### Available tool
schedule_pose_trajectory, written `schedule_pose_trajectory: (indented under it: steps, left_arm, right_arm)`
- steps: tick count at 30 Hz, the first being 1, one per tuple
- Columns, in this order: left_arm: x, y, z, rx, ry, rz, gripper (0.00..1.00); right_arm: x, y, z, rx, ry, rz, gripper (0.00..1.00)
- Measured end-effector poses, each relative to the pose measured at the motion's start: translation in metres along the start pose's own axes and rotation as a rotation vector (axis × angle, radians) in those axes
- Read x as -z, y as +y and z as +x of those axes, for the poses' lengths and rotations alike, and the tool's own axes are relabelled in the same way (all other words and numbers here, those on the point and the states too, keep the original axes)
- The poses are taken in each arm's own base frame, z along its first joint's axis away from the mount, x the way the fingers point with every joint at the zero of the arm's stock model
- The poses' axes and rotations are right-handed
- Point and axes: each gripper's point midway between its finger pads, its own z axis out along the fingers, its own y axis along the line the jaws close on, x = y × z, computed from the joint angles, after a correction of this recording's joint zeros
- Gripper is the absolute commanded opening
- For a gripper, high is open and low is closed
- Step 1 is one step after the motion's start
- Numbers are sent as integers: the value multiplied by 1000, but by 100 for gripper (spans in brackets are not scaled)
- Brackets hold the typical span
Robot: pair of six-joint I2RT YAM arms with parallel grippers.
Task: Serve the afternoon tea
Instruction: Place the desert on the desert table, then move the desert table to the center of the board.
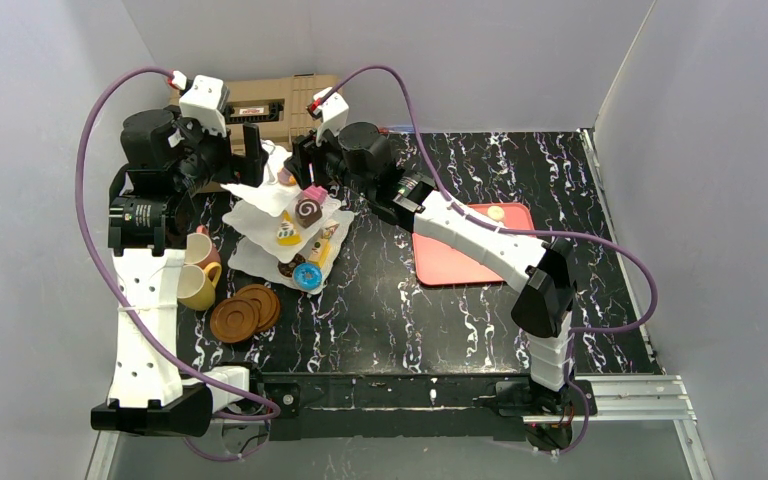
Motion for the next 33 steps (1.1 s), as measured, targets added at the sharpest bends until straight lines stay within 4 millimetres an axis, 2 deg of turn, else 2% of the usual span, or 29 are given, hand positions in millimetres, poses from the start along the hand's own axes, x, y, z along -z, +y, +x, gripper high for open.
schedule_pose_trajectory:
  steps: [5, 7, 11, 17, 20, 25, 28, 33]
  left_arm:
    - [0, 1, 0, -3, -1, -1, 99]
    - [-1, 1, 1, -6, 2, 0, 96]
    - [-7, 2, 10, -21, 20, 9, 95]
    - [-31, 21, 25, -35, 72, 42, 89]
    - [-50, 28, 28, -30, 93, 90, 86]
    - [-77, 22, 30, -30, 112, 243, 79]
    - [-82, 9, 29, -28, 111, 354, 69]
    - [-85, -5, 21, -28, 97, 477, 32]
  right_arm:
    - [0, 1, -1, -5, -6, -1, 57]
    - [1, 0, -1, -4, -7, 1, 56]
    - [11, -5, 1, 0, 2, 22, 56]
    - [50, -24, -10, -2, -11, 73, 56]
    - [81, -40, -18, -10, -34, 113, 57]
    - [127, -65, -21, -22, -59, 187, 57]
    - [147, -82, -10, -29, -39, 234, 57]
    - [168, -112, 27, -44, 47, 320, 57]
